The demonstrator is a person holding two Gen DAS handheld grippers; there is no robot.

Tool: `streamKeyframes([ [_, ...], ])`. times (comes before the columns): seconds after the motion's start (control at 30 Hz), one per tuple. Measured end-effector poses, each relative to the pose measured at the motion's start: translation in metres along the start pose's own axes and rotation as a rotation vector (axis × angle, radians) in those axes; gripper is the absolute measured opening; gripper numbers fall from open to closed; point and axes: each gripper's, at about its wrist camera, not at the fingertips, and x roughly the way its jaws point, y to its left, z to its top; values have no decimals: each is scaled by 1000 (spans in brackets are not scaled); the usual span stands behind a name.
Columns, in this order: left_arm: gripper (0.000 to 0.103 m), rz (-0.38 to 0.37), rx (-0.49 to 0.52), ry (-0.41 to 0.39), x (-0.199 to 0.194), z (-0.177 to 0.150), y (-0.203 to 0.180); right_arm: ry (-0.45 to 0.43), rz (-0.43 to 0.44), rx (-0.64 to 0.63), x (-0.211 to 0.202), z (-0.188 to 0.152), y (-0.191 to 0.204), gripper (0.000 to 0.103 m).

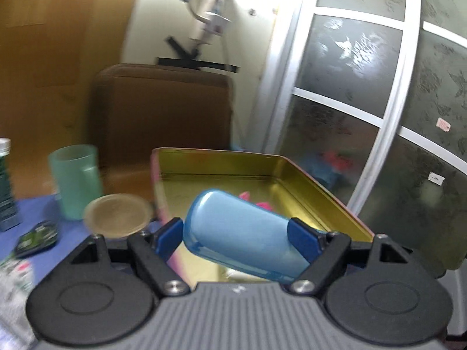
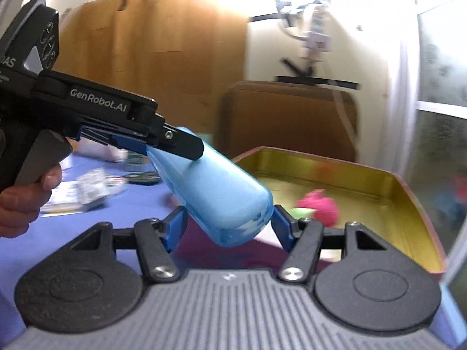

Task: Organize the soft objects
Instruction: 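Lower the blue pencil case into the pink tin and release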

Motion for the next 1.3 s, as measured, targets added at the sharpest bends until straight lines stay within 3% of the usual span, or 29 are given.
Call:
streamKeyframes([
  [0.13,80,-33,9,31,37,6,-19,18,-80,-6,4,-3,-26,65],
  [0.23,77,-49,27,80,61,4,-32,40,-193,-21,15,-8,-39,66],
  [0.3,77,-37,49,106,72,0,-40,53,-283,6,21,-11,-50,66],
  [0.37,77,-50,54,122,74,-5,-44,51,-319,62,20,-14,-63,66],
  [0.57,80,-33,71,138,65,-15,-45,22,-327,194,9,-26,-78,66],
  [1.3,89,159,70,106,-23,-45,-19,-2,-253,213,-9,-16,-19,66],
])
